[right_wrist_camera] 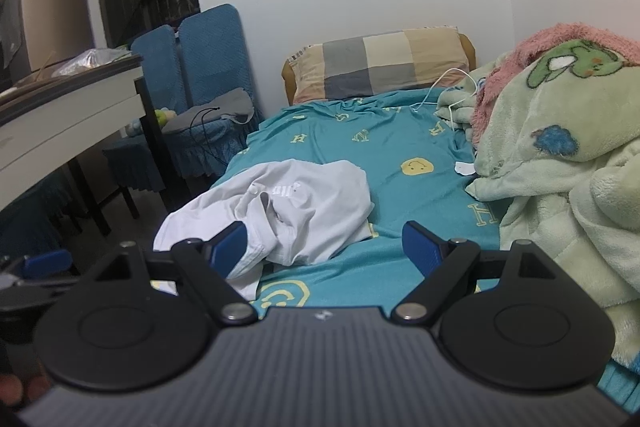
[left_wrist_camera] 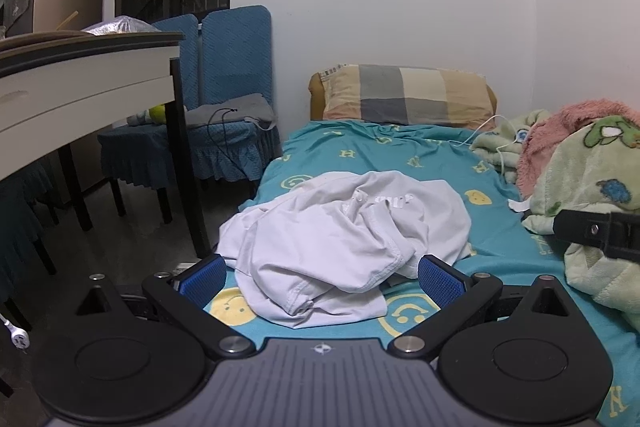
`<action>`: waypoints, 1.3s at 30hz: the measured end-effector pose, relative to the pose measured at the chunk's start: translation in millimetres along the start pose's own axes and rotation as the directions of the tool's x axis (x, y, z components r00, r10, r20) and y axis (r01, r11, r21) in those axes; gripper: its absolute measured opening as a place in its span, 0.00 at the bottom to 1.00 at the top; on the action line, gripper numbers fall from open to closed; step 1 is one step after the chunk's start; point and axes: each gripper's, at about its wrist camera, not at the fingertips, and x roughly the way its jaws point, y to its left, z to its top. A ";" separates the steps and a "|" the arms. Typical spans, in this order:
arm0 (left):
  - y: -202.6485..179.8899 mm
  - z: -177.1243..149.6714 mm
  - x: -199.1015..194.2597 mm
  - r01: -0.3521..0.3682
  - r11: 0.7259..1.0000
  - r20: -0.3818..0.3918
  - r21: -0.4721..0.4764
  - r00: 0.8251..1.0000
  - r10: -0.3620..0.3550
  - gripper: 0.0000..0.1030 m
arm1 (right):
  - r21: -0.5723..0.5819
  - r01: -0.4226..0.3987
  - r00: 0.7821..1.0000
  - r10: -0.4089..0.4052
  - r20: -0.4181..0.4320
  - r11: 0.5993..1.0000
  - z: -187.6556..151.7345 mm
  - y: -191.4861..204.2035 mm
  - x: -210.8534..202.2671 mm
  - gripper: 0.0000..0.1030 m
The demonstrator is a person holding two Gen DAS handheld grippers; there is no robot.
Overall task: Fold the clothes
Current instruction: 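Approach the crumpled white T-shirt on the bed with both grippers open, then grasp the T-shirt with the left gripper and lift it off the bed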
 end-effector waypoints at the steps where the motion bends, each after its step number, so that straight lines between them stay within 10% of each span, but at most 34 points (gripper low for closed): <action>1: -0.9 -0.4 -0.4 0.006 1.000 0.000 0.003 1.000 -0.006 1.00 | 0.007 0.001 1.000 -0.002 0.003 1.000 1.1 -1.2 -0.5 0.83; 14: -48.9 5.8 -16.9 -0.020 0.986 0.045 0.167 0.999 0.012 0.98 | 0.106 0.022 1.000 -0.020 -0.013 0.994 12.2 -31.2 -12.6 0.83; 23: -89.3 37.1 32.3 -0.001 0.953 -0.071 0.301 0.997 0.023 0.94 | 0.244 0.043 0.999 -0.039 -0.022 0.969 17.5 -64.8 -29.2 0.84; 33: -108.4 -8.6 140.3 0.119 0.804 -0.120 0.583 0.991 -0.060 0.74 | 0.278 0.074 0.996 -0.057 -0.067 0.958 9.5 -76.5 2.8 0.84; 39: -101.2 -45.9 188.7 0.134 0.738 -0.121 0.661 0.990 -0.071 0.43 | 0.262 0.092 0.994 -0.073 -0.079 0.961 4.7 -76.4 26.6 0.83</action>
